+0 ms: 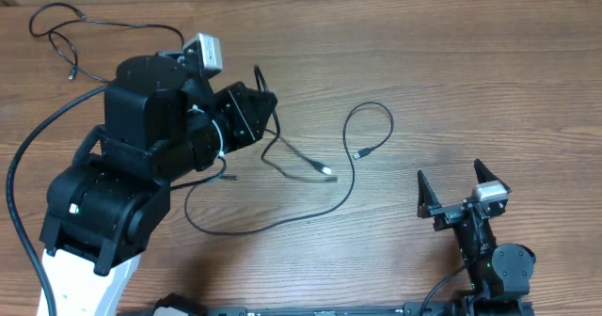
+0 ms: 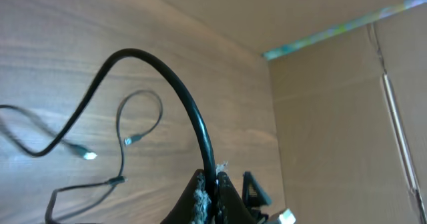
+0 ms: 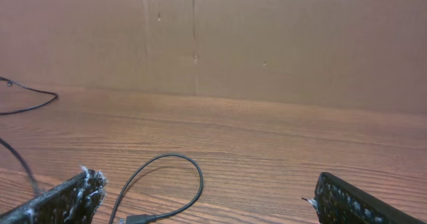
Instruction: Untangle cables
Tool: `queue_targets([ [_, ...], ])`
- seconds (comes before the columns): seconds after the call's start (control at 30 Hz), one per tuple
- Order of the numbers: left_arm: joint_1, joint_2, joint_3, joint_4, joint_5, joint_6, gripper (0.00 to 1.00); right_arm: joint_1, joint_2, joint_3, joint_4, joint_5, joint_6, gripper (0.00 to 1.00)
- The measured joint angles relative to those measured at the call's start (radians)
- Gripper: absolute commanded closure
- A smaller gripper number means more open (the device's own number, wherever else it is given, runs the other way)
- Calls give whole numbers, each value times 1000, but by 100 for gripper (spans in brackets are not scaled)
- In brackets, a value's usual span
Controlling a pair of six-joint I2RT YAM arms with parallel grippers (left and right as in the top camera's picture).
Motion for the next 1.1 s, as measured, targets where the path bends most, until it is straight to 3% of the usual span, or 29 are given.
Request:
queue_targets([
  [0.13,0,0,0,11,-89,0,96,0,0,0,0,0,0,0],
  [0.33,0,0,0,-14,-335,12,96,0,0,0,0,0,0,0],
  [0.6,0,0,0,-71,-531,90,96,0,0,0,0,0,0,0],
  [1.1,48,70,1,-91,-674,164,96,0,0,0,0,0,0,0],
])
